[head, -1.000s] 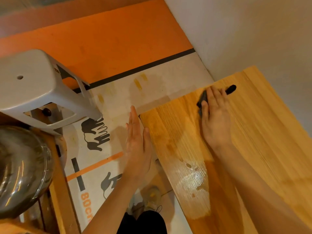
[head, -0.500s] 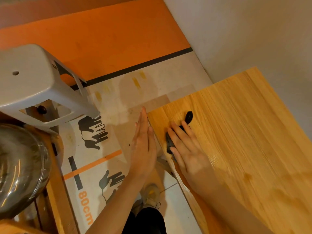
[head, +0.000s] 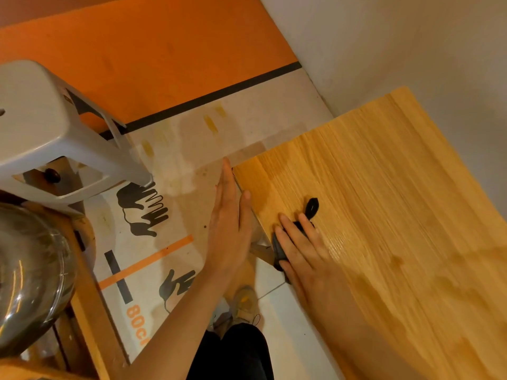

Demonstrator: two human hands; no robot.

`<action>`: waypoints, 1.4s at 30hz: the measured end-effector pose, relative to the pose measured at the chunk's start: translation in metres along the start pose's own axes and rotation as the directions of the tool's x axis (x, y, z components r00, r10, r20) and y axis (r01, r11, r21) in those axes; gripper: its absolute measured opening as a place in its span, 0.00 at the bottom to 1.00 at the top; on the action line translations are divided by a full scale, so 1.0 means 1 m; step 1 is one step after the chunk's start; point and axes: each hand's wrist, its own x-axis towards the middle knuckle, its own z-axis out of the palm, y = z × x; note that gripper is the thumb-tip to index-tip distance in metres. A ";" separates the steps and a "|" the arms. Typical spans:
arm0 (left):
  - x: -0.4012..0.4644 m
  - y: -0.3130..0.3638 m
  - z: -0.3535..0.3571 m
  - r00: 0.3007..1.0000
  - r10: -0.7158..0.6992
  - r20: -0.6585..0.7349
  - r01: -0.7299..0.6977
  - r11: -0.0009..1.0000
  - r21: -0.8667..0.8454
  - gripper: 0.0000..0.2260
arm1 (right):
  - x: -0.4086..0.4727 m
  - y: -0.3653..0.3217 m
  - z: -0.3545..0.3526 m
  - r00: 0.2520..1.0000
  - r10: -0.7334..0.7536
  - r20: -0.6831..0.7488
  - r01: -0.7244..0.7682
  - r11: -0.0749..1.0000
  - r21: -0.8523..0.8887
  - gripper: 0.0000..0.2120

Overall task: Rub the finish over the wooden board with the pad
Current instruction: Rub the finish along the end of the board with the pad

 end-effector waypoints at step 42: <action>0.001 -0.001 0.015 0.995 -0.005 -0.098 -0.004 0.996 -0.086 0.25 | 0.179 0.006 -0.010 0.991 -0.123 -0.050 0.123 0.992 0.007 0.18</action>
